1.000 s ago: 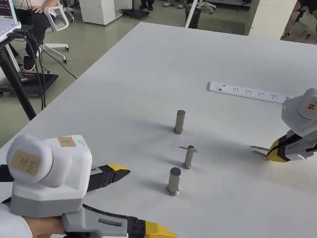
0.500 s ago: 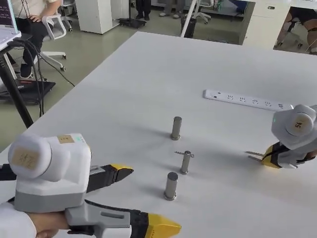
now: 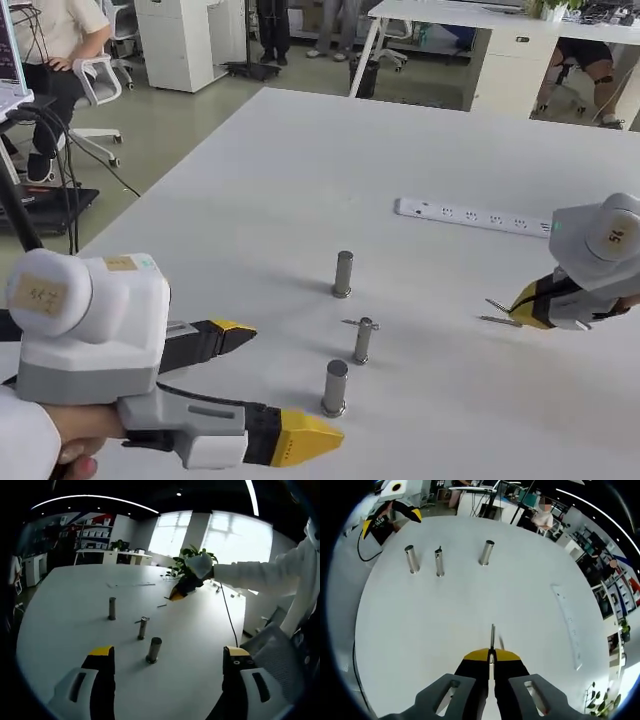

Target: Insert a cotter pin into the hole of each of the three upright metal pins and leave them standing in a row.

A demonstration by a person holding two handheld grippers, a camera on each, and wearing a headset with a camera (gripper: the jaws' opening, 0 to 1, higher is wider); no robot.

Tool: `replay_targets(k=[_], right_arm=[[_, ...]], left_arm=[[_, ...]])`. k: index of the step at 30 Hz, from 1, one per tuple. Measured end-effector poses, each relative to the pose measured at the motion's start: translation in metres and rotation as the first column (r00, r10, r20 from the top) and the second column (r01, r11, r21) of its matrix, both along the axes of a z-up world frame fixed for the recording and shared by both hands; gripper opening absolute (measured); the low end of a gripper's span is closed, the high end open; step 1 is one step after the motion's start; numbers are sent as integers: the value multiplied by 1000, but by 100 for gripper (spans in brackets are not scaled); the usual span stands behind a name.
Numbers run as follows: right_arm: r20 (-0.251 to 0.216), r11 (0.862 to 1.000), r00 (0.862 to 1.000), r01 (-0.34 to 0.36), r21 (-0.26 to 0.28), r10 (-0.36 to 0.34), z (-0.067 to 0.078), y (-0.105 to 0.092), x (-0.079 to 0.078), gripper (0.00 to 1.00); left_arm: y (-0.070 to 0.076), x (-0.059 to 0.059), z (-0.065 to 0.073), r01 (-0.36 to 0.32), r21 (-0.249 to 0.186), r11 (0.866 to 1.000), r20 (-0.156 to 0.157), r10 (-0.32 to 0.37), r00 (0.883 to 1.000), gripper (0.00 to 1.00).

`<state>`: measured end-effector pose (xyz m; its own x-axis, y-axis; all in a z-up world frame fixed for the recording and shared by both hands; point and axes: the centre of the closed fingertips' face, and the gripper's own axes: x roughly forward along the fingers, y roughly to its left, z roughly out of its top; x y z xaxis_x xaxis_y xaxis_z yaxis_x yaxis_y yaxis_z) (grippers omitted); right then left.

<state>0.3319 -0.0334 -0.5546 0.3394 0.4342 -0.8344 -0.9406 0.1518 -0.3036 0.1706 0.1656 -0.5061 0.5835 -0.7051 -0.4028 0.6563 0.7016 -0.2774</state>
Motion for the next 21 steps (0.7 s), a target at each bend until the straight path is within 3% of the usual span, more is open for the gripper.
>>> replay_targets(k=[3, 5, 11, 16, 21], right_arm=[[16, 999, 1000, 8, 43, -9, 9, 3, -6, 0], [36, 995, 999, 14, 100, -18, 20, 9, -12, 0], [100, 979, 995, -2, 206, -19, 42, 25, -35, 0], [157, 970, 988, -26, 241, -13, 51, 32, -53, 0], [174, 954, 984, -17, 300, -37, 63, 38, -68, 0]], left_arm=[[-1, 5, 4, 5, 6, 1000, 15, -5, 1000, 88], [-3, 9, 7, 9, 4, 1000, 15, -9, 1000, 88], [-14, 16, 7, 27, 3, 1000, 8, -27, 1000, 85], [-22, 23, 8, 38, 12, 999, -2, -38, 999, 82], [-33, 29, 14, 35, -47, 998, -17, -36, 999, 81]])
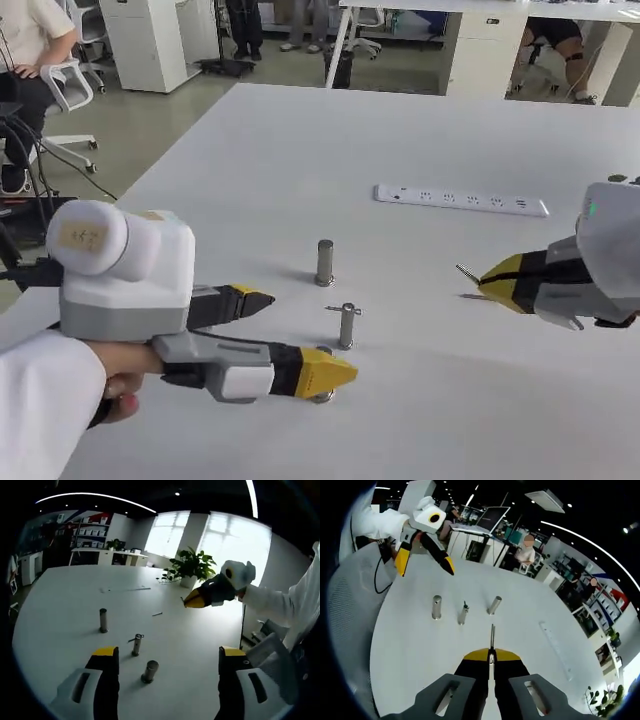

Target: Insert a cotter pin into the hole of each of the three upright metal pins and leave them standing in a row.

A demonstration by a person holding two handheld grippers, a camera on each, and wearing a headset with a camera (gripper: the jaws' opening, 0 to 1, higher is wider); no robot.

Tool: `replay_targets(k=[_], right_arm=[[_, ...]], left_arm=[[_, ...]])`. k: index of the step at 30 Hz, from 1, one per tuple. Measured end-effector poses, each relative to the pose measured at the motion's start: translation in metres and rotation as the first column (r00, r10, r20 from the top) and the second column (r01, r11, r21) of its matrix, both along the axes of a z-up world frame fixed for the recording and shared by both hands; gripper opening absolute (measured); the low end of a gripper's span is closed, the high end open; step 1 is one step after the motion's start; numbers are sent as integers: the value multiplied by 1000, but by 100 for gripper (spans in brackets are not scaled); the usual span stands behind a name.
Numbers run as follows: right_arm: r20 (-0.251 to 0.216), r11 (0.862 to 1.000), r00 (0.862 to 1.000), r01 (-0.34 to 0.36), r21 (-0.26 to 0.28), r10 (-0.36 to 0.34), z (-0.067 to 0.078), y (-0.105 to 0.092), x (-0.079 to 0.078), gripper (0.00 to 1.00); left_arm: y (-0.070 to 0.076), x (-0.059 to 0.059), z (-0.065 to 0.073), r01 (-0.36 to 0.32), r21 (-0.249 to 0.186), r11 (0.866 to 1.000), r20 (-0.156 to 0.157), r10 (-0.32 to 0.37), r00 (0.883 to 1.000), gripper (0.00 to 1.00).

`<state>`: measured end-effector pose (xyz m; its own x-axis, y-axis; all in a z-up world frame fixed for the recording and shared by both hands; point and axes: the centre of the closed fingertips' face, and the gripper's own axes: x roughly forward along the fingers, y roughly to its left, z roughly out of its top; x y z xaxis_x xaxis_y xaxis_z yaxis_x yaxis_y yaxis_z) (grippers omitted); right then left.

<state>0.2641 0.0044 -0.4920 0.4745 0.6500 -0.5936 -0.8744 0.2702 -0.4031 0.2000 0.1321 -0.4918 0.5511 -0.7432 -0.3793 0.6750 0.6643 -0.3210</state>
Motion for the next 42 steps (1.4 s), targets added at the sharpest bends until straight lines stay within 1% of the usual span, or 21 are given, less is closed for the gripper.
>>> replay_targets(k=[2, 3, 5, 7, 9, 11, 12, 15, 16, 18, 21, 23, 24, 28, 30, 31, 33, 37, 40, 41, 42], right_arm=[[15, 1000, 1000, 5, 18, -5, 5, 2, -5, 0], [20, 1000, 1000, 7, 25, -7, 4, 1, -2, 0], [24, 999, 1000, 8, 47, -10, 6, 3, -4, 0], [14, 998, 1000, 11, 65, -12, 8, 5, -11, 0], [21, 997, 1000, 5, 79, -6, 12, 8, -19, 0], [20, 995, 1000, 4, 96, -6, 13, 10, -21, 0], [27, 995, 1000, 0, 100, -3, 13, 12, -22, 0], [32, 994, 999, -5, 109, 1, 14, 13, -31, 0], [24, 993, 1000, -5, 121, 2, 14, 14, -33, 0], [4, 991, 1000, -9, 134, 8, 13, 17, -40, 0], [11, 993, 1000, -27, 114, 26, 7, 21, -50, 0], [17, 994, 999, -38, 105, 36, 5, 24, -55, 0], [16, 994, 999, -39, 104, 38, 4, 25, -56, 0], [20, 995, 999, -49, 91, 48, 0, 29, -61, 0], [14, 994, 999, -52, 98, 51, 0, 30, -63, 0], [19, 994, 998, -54, 95, 53, 0, 30, -64, 0], [24, 995, 998, -61, 84, 59, -1, 30, -65, 0], [37, 996, 996, -81, 43, 79, -6, 29, -66, 0], [33, 995, 995, -90, 33, 89, -10, 30, -68, 0], [34, 995, 995, -91, 33, 90, -10, 30, -68, 0], [38, 995, 994, -99, 23, 98, -11, 30, -69, 0]], left_arm=[[-3, 1, 1, 4, -6, 1000, 7, -4, 1000, 81], [-6, 5, 4, -5, -4, 1000, 38, 5, 999, 81], [-14, 5, 4, 0, -31, 1000, 17, 1, 1000, 79], [-21, 6, 6, 2, -57, 998, 7, -2, 1000, 74], [-26, 7, 6, 6, -65, 998, 1, -6, 1000, 69], [-33, 7, 7, 16, -83, 996, -22, -17, 1000, 65], [-38, 6, 7, 25, -95, 995, -46, -29, 999, 63], [-48, 5, 9, 49, -106, 993, -64, -56, 996, 58], [-52, 6, 10, 53, -114, 992, -77, -62, 995, 57], [-57, 7, 11, 57, -125, 991, -87, -68, 994, 54], [-68, 7, 9, 79, -134, 988, -122, -95, 988, 52], [-73, 6, 8, 104, -118, 988, -122, -118, 985, 46], [-75, 6, 8, 107, -120, 987, -128, -122, 984, 43], [-84, 3, 7, 137, -128, 982, -167, -157, 973, 36], [-88, 1, 7, 146, -134, 980, -183, -170, 968, 30], [-88, 1, 7, 147, -136, 980, -186, -171, 968, 27], [-90, 3, 6, 127, -146, 981, -207, -156, 966, 27], [-93, 1, 4, 137, -146, 980, -225, -168, 960, 23], [-95, -3, 2, 143, -155, 977, -255, -180, 950, 19], [-95, -3, 2, 146, -156, 977, -258, -184, 948, 17], [-97, -7, 1, 156, -162, 974, -274, -196, 941, 16]])
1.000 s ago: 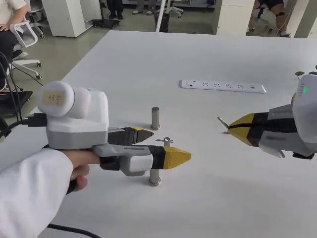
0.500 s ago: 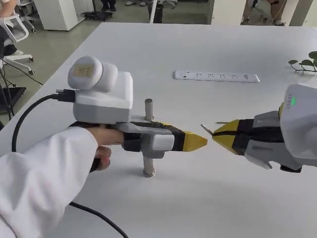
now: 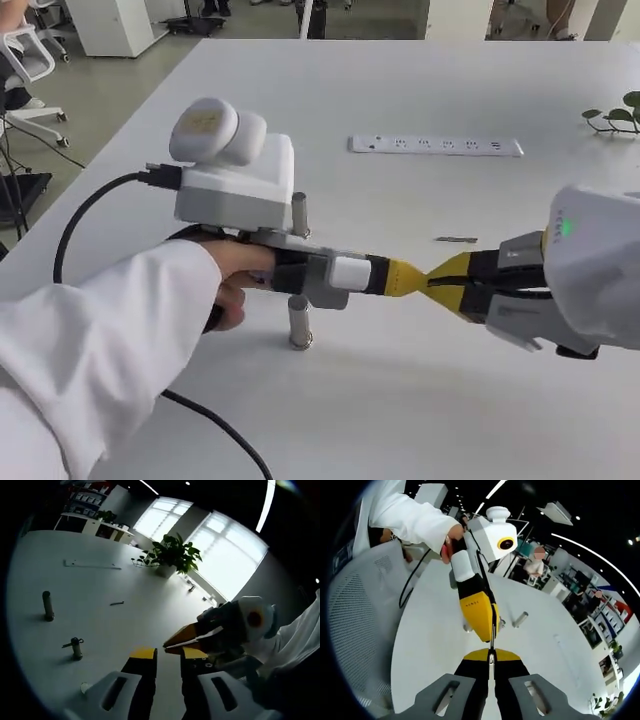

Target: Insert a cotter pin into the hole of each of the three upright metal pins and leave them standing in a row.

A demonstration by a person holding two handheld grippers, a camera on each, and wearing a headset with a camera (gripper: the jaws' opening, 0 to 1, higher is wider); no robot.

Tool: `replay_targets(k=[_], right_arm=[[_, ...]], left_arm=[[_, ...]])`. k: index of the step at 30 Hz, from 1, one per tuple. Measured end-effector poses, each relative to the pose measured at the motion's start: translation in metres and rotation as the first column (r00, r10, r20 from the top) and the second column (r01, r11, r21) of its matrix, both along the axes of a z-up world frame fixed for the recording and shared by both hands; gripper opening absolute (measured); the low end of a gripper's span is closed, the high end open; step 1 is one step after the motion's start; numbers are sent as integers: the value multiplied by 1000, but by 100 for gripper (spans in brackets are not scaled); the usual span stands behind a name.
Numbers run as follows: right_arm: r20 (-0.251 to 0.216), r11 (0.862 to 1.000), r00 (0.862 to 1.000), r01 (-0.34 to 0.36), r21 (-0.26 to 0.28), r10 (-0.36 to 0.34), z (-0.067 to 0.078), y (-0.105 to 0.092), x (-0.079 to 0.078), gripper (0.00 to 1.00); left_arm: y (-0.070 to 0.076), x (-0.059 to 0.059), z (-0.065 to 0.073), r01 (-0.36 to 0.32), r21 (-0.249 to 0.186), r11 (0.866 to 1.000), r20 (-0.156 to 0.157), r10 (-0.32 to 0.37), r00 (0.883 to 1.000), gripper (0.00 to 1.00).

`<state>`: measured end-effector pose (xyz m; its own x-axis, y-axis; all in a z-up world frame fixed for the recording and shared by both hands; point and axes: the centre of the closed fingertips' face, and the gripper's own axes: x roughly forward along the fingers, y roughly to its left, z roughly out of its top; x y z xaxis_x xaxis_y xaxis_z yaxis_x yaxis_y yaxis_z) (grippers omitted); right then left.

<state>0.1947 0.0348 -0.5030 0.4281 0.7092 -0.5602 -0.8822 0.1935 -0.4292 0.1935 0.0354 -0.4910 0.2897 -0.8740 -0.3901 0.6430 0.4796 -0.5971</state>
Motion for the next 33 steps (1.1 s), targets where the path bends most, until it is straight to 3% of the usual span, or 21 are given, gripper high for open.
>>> replay_targets(k=[6, 12, 22, 33], right_arm=[[8, 1000, 1000, -17, -10, 17, 0, 2, -3, 0], [13, 999, 999, -30, -33, 31, -3, 2, -6, 0], [21, 998, 999, -44, -45, 45, -4, 4, -7, 0], [30, 997, 998, -59, -54, 61, -4, 7, -9, 0]], left_arm=[[0, -3, -5, -3, 1, 1000, -34, 3, 999, 10], [-1, -3, -5, 6, -1, 1000, -46, -6, 999, 7], [-1, -4, -12, 31, 38, 999, -32, -30, 999, 3], [2, -5, -13, 33, 46, 998, -47, -31, 998, 1]])
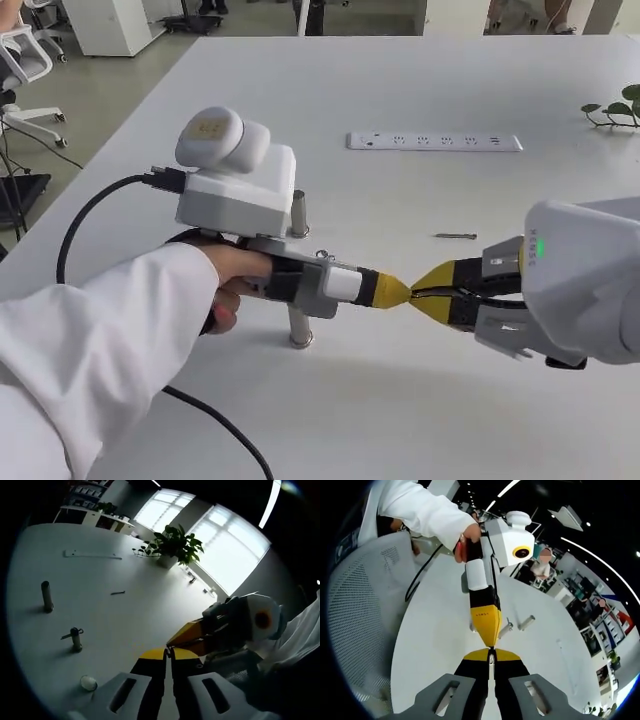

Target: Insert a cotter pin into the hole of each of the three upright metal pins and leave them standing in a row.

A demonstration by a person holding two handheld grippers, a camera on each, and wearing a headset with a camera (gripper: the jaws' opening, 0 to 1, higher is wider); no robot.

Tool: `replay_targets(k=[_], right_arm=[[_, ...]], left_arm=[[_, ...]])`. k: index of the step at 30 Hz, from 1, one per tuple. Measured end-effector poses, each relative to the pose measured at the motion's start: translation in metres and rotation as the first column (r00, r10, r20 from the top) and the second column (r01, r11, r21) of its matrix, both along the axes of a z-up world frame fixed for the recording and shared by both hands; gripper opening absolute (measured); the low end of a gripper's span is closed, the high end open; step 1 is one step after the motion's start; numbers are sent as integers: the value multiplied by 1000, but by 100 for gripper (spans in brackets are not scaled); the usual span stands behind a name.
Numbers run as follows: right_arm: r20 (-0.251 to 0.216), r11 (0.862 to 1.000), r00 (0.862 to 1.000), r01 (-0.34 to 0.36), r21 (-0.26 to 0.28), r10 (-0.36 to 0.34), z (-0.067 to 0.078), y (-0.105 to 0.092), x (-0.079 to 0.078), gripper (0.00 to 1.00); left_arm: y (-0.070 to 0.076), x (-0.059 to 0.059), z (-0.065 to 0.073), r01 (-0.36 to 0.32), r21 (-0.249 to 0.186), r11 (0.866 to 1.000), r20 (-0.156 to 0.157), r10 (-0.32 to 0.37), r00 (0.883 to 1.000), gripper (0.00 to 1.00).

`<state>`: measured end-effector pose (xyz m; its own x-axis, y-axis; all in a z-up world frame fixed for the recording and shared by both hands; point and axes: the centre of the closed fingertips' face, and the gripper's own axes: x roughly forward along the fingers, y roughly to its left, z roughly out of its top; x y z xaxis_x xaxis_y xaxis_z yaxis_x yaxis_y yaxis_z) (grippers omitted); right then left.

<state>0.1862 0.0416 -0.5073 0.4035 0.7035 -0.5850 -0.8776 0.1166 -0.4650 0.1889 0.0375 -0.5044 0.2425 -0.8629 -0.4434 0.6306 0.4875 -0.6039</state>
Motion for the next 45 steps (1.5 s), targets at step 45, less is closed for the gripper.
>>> replay_targets(k=[45], right_arm=[[-301, 985, 954, 66, 158, -16, -7, -14, -7, 15]], left_arm=[[1, -21, 11, 172, 141, 975, 321, -209, 924, 0]])
